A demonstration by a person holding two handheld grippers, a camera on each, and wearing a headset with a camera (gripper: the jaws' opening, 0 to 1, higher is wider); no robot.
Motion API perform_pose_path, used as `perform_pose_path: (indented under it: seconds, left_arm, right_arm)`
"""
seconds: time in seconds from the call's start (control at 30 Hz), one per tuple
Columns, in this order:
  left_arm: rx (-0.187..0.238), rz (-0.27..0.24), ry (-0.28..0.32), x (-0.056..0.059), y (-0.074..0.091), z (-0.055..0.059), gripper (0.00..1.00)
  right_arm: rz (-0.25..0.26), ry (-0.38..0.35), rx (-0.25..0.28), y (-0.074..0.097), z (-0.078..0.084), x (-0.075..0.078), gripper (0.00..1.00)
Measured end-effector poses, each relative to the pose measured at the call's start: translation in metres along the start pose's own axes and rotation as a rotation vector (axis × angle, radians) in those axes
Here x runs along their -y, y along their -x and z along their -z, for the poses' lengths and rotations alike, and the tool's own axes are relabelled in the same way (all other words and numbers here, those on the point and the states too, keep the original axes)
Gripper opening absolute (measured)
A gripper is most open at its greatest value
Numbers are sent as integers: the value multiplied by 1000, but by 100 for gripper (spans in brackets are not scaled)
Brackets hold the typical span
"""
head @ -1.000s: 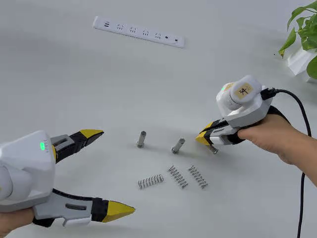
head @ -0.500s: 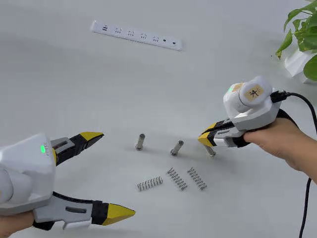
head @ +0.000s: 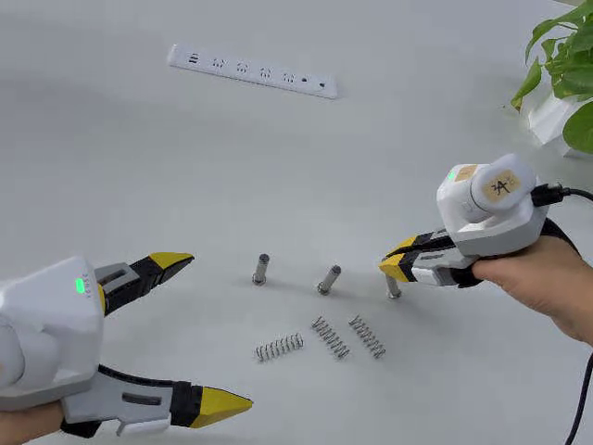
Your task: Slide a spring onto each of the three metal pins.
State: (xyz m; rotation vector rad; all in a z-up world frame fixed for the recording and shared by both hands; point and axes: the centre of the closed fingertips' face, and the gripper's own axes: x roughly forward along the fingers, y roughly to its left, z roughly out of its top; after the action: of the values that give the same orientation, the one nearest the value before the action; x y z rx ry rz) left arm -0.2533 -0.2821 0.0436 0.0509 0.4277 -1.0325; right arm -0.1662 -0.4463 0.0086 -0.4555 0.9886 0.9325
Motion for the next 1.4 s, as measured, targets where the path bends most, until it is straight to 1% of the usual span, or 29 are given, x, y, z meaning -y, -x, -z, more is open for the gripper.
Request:
perform_pose_path:
  seconds: [0.33,0.5,0.83,1.27,1.4]
  left_arm:
    - [0,2,-3,1,0,-1,98]
    - [0,4,-6,2,0,-1,97]
    - [0,6,-3,3,-1,-2,97]
    - [-3,10,-3,4,-1,-2,97]
    - [-2,8,-4,3,-1,-2,97]
  right_arm:
    - [27,-27,42,9,9,1,5]
    - [46,-18,56,12,13,1,5]
    - [66,-33,83,16,18,0,5]
    - [65,-55,90,17,21,-2,5]
    - [64,-66,99,17,21,-3,5]
